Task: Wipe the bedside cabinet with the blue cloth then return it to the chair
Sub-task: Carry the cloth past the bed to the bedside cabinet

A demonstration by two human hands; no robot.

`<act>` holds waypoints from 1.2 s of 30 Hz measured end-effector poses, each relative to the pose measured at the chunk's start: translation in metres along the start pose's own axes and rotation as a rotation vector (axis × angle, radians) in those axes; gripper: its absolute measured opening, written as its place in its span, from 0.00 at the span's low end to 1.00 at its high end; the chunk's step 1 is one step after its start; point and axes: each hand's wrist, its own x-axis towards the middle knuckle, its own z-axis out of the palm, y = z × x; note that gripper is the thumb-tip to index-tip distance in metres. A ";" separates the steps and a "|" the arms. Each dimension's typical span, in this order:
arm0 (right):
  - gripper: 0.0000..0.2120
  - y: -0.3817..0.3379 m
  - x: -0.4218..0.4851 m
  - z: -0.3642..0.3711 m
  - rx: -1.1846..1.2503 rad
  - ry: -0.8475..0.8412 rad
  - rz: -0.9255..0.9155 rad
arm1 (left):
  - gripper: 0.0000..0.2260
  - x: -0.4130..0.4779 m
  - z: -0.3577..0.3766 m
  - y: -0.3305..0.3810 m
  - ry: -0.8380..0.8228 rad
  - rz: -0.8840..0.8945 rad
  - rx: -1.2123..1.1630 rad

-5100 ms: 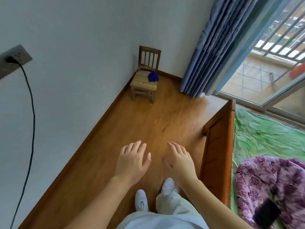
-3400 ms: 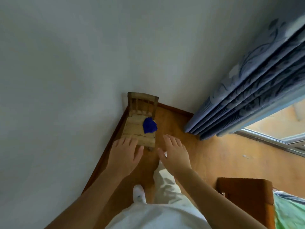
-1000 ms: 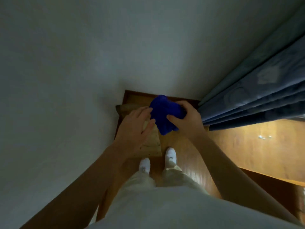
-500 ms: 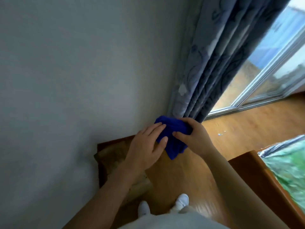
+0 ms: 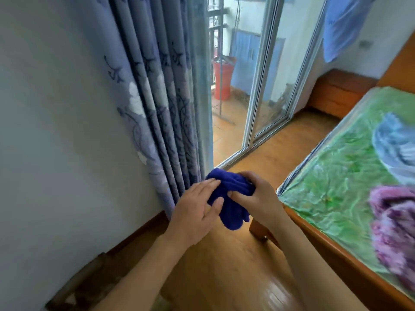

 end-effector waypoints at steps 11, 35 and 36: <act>0.15 0.041 0.012 -0.100 0.119 0.215 0.222 | 0.21 0.105 0.066 0.048 -0.193 0.211 0.058; 0.13 0.098 0.321 -0.166 -0.011 0.507 0.464 | 0.23 0.470 0.129 -0.076 -0.465 0.447 -0.078; 0.13 0.104 0.332 -0.173 -0.008 0.516 0.469 | 0.23 0.485 0.135 -0.074 -0.489 0.457 -0.070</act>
